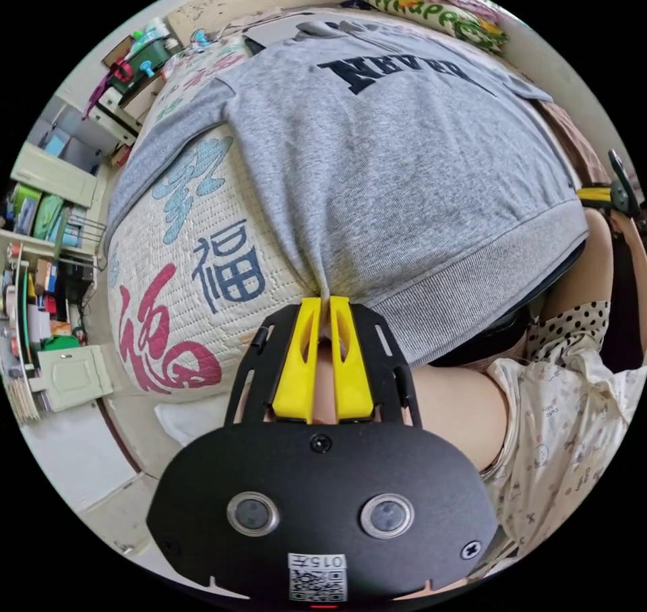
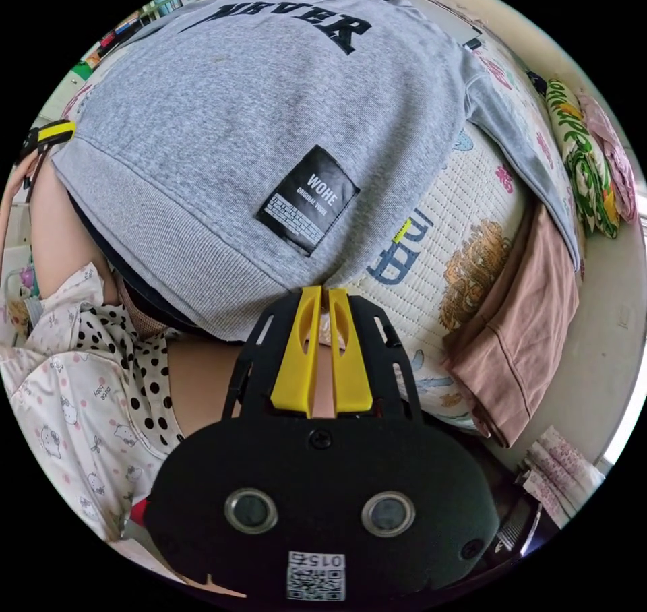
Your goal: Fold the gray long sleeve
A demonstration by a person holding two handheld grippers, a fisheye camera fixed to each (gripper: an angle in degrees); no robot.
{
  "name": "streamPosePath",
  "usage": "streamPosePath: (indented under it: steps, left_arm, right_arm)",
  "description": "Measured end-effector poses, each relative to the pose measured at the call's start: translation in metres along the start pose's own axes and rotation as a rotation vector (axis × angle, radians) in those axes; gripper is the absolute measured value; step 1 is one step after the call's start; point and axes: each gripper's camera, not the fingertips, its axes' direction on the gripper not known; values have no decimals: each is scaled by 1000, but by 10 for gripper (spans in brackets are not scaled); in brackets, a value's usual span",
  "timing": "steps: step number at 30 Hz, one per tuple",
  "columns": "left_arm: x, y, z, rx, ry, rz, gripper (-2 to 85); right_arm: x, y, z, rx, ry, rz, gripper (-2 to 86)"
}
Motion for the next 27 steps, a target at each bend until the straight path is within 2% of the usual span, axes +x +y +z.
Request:
streamPosePath:
  steps: [7, 12, 14, 17, 22, 27]
  left_arm:
    - [-3, -22, -14, -164, 39, 47, 15]
    - [-5, 13, -23, -60, 41, -43, 16]
    - [-8, 41, -25, 35, 60, -156, 16]
    - [-12, 72, -25, 124, 87, -248, 16]
    - [-19, 91, -26, 113, 101, -287, 15]
    - [-34, 108, -35, 78, 145, -237, 13]
  right_arm:
    - [-4, -11, 2, -28, -41, -12, 5]
    - [2, 4, 5, 45, -123, 123, 6]
    - [2, 21, 8, 128, -159, 228, 7]
    - [-7, 36, 10, 200, -150, 260, 8]
    - [-24, 34, 11, 173, -98, 208, 9]
    - [-33, 46, 12, 203, -99, 215, 9]
